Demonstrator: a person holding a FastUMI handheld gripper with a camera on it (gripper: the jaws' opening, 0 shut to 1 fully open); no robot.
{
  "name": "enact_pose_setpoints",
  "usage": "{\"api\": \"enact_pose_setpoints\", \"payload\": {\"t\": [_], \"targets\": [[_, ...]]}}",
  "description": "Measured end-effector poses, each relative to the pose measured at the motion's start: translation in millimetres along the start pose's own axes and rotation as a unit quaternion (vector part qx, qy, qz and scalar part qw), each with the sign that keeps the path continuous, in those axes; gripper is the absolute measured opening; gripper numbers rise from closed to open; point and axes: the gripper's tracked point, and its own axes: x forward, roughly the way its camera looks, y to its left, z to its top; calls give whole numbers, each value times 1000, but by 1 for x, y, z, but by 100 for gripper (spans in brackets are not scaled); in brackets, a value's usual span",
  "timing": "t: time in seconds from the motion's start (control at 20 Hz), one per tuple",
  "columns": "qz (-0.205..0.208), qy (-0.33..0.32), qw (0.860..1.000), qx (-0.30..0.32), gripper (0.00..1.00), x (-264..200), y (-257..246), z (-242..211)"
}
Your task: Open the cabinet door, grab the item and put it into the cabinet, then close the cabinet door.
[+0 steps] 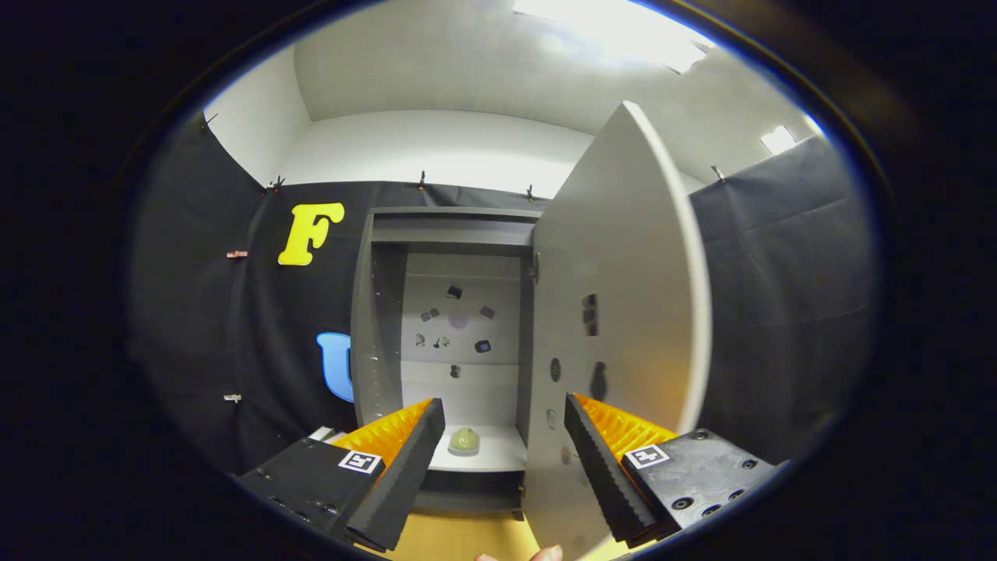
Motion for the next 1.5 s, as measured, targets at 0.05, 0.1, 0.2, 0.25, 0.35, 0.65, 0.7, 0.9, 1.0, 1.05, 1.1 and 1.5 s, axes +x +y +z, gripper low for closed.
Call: {"api": "enact_pose_setpoints", "payload": {"t": [0.05, 0.1, 0.2, 0.25, 0.35, 0.65, 0.7, 0.9, 1.0, 1.05, 1.1, 1.5], "targets": [[-11, -1, 1000, -4, 97, -12, -14, 1], [-22, -2, 1000, -9, 97, -24, -29, 3], [-52, 5, 999, -10, 97, -41, -61, 2], [-68, 5, 998, -6, 97, -48, -77, 2], [-109, 7, 994, -9, 97, -56, -117, -2], [-217, 39, 974, -51, 97, -34, -241, -57], [-222, 52, 972, -59, 97, -26, -250, -72], [-209, 91, 973, -39, 98, 5, -269, -118], [-194, 101, 975, -32, 98, 7, -269, -129], [-182, 104, 977, -27, 98, 7, -265, -133], [-171, 103, 980, -20, 98, 8, -260, -135], [-130, 98, 987, 4, 96, -1, -253, -126]]}}
